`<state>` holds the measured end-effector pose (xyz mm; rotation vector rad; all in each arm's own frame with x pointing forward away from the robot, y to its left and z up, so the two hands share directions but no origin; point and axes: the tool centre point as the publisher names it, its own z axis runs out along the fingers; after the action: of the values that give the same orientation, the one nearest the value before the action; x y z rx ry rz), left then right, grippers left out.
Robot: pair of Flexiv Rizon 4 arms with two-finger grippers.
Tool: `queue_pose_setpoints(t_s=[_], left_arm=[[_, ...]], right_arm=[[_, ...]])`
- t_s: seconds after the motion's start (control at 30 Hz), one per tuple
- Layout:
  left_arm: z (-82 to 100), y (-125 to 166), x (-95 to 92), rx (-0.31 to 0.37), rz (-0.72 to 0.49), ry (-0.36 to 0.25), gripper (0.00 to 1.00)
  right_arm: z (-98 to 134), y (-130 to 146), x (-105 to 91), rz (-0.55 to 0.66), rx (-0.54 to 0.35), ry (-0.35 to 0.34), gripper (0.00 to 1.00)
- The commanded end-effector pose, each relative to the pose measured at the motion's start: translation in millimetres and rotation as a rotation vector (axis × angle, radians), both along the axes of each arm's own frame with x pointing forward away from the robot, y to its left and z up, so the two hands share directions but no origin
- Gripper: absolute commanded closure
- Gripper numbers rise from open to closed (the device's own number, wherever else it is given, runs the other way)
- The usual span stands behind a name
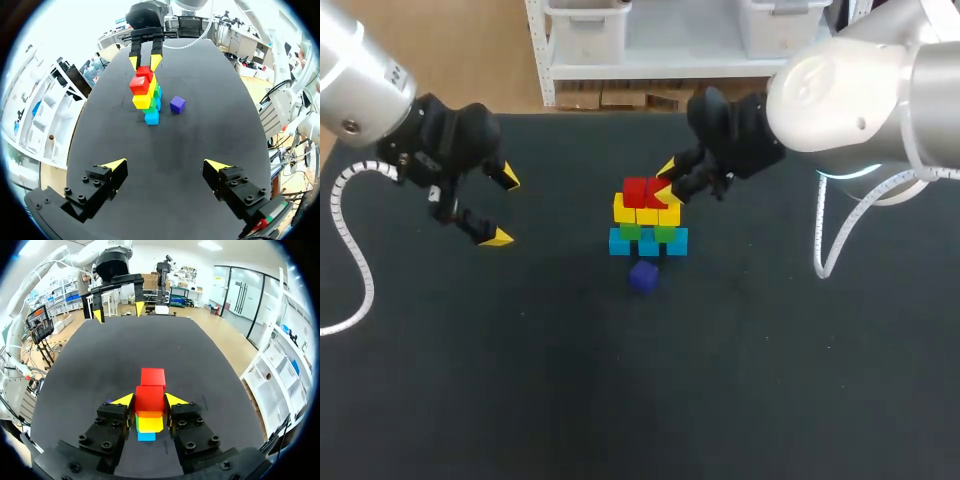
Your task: Place the blue cubes, place green cubes on the blue cubes, place the yellow cubes on the green cubes, then place the red cubes on the yellow cubes, and place purple cube on the red cubes.
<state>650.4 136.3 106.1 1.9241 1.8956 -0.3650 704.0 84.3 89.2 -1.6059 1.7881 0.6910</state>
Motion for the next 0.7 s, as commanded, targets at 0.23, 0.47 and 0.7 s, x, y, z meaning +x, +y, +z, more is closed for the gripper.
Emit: queue_pose_setpoints(t_s=[0.23, 0.47, 0.7], left_arm=[[-0.7, 1.3, -0.8, -0.004, -0.002, -0.003, 0.0], [-0.7, 1.3, -0.8, -0.004, -0.002, -0.003, 0.0], [-0.7, 1.3, -0.8, -0.004, -0.002, -0.003, 0.0]], right_arm=[[-0.9, 1.8, 1.6, 0.005, 0.002, 0.002, 0.72], [-0.8, 1.7, 1.6, 0.002, 0.002, 0.003, 0.53], [-0.7, 1.4, 1.6, 0.001, 0.002, 0.008, 0.0]])
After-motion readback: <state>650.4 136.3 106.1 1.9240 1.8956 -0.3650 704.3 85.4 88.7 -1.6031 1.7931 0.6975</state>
